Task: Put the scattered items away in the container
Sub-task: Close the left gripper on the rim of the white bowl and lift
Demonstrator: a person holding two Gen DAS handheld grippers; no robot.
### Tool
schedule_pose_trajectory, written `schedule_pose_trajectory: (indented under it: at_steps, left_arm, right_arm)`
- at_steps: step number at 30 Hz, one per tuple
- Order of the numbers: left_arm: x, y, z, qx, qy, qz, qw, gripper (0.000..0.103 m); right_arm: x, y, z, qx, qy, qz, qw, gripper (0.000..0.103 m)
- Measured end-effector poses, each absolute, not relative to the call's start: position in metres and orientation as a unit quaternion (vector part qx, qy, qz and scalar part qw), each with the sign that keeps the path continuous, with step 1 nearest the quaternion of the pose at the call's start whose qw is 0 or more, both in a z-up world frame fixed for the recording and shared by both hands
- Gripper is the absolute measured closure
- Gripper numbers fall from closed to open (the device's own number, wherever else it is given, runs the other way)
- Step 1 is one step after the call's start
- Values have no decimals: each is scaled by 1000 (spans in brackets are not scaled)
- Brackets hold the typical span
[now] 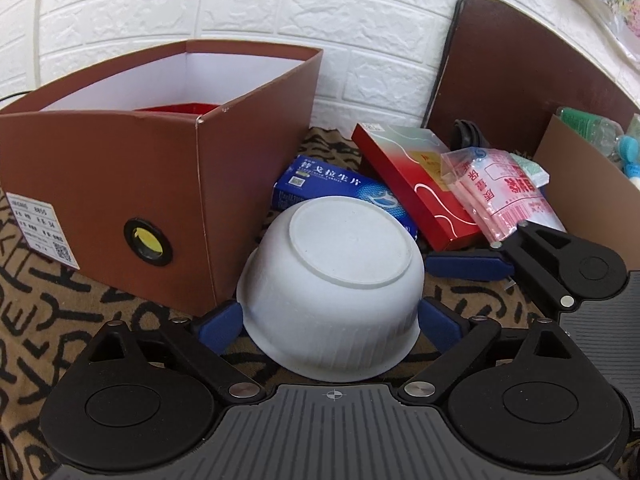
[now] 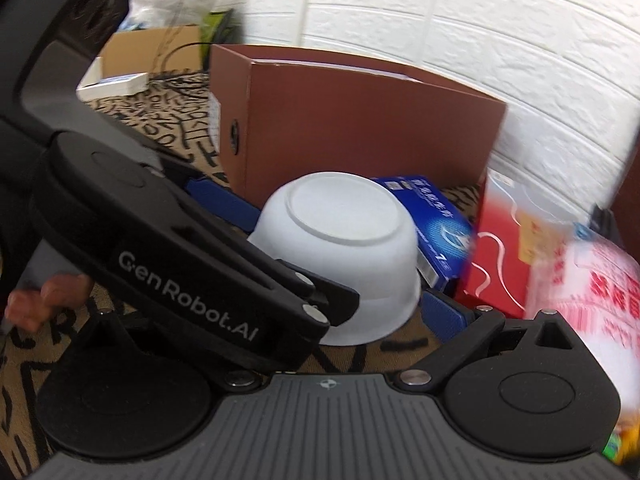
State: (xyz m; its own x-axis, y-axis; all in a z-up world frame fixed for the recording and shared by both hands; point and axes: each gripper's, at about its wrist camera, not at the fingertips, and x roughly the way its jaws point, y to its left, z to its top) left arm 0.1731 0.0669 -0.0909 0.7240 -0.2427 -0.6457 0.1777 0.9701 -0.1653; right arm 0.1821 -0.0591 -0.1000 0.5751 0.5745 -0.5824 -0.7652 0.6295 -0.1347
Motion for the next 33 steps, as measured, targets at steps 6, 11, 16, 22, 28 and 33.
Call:
schedule_pose_trajectory:
  at_steps: [6,11,16,22,28,33]
  left_arm:
    - [171,67,-88,-44,356,-117,926,8]
    - [168,62,-86,-36,363,-115,924,8]
    - [153,59,-85,-30,371,-118,921,7]
    - [121,55,-83,-41,384,-137,912,7]
    - [80,48,-83,-44,392,-171,903,5]
    - [60,52,-80,-45,404,-201,891,5]
  right_arm:
    - [183,-59,-100,-179,260,409,856,0]
    - [174,-57,-97,-185,260,406,857,0]
    - [156,-58,-93,-192,252,407,856,0]
    - [121,-69,-89,-197,252,407,855,0]
    - [79,-84,-93,-186,262,400,858,0]
    - [53,-95,-97,-176,276,380,865,1]
